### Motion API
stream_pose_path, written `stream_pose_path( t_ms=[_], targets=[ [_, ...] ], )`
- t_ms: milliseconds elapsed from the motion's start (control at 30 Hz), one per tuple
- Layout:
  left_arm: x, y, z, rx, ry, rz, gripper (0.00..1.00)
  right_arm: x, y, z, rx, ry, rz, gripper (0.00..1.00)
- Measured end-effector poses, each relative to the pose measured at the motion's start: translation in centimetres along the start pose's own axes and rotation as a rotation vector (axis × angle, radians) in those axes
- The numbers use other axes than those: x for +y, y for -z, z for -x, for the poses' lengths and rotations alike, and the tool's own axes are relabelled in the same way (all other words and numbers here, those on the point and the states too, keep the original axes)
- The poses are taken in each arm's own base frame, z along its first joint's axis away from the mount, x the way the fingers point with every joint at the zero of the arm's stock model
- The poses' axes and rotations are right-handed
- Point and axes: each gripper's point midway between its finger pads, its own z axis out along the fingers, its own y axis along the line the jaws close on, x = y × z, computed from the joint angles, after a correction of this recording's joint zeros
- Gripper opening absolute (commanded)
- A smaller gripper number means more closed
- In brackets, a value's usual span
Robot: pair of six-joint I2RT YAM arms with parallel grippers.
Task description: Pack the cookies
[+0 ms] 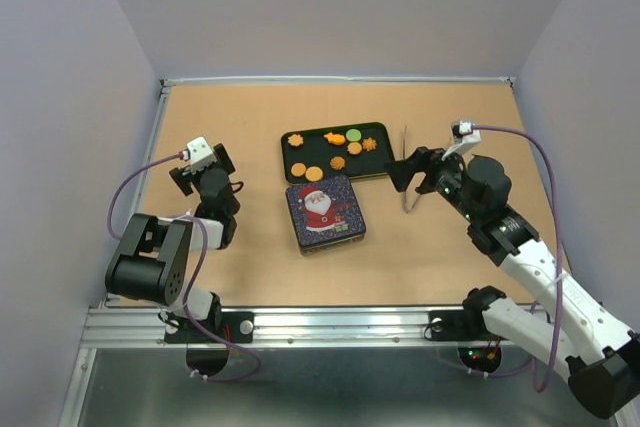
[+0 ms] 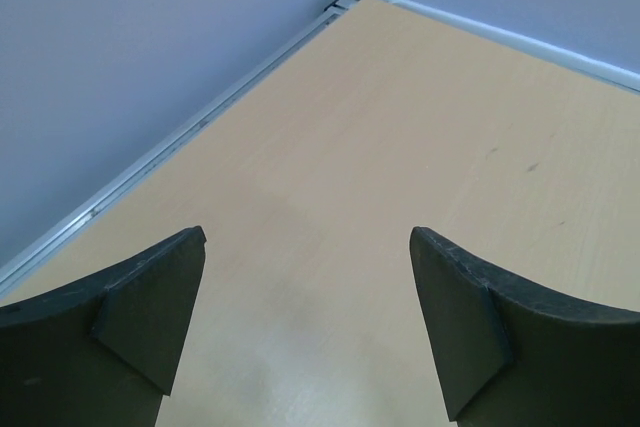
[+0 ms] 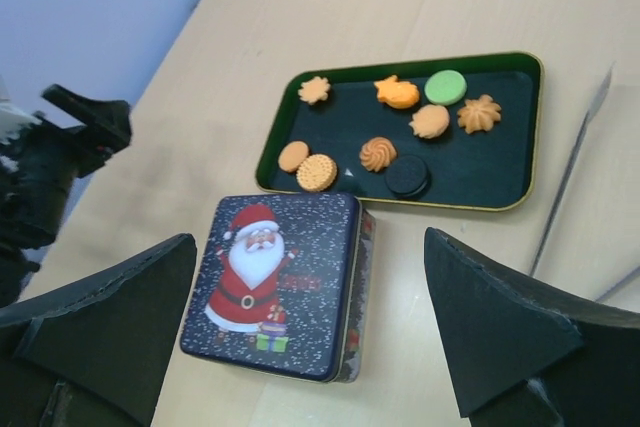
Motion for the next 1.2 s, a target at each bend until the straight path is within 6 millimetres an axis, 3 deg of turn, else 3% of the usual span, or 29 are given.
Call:
stream_pose_path(
  t_ms=[367,467,567,733,933,1133,1200],
  targets=[
    [-0.8,-0.6,0.9,-0.036,0.013,-0.13,0.99,-5.2,-2.4,-1.9,-0.027,0.089,-0.2,1.0],
    [-0.2,0.7,-1.0,-0.008,-0.027,-0.197,0.99,-6.1,-2.7,-1.7,-0.066,0.13,-0.228,1.0],
    [1.4,2.6,-5.3,0.104,-0.11,-0.213,0.99,-7.1,-2.7,-1.7,-0.109,0.142,-0.267,1.0],
    [0.8,2.2,-4.9,0.095,-0.112,-0.225,0.99,-10.3,-2.4,-2.1,-0.164,0.142,-0.416,1.0],
    [0.4,2.1,-4.3,0.075,-0.106,-0.233,0.99,-17.0,-0.9,-5.0,-0.164,0.246,-0.679,1.0],
    [0.3,2.1,-4.3,0.074,-0.106,-0.235,0.99,-27.1,2.6,-3.8,-0.205,0.184,-0.998,1.0],
    [0.3,2.1,-4.3,0.074,-0.106,-0.235,0.99,-29.3,3.7,-3.8,-0.217,0.164,-1.062,1.0]
  ],
)
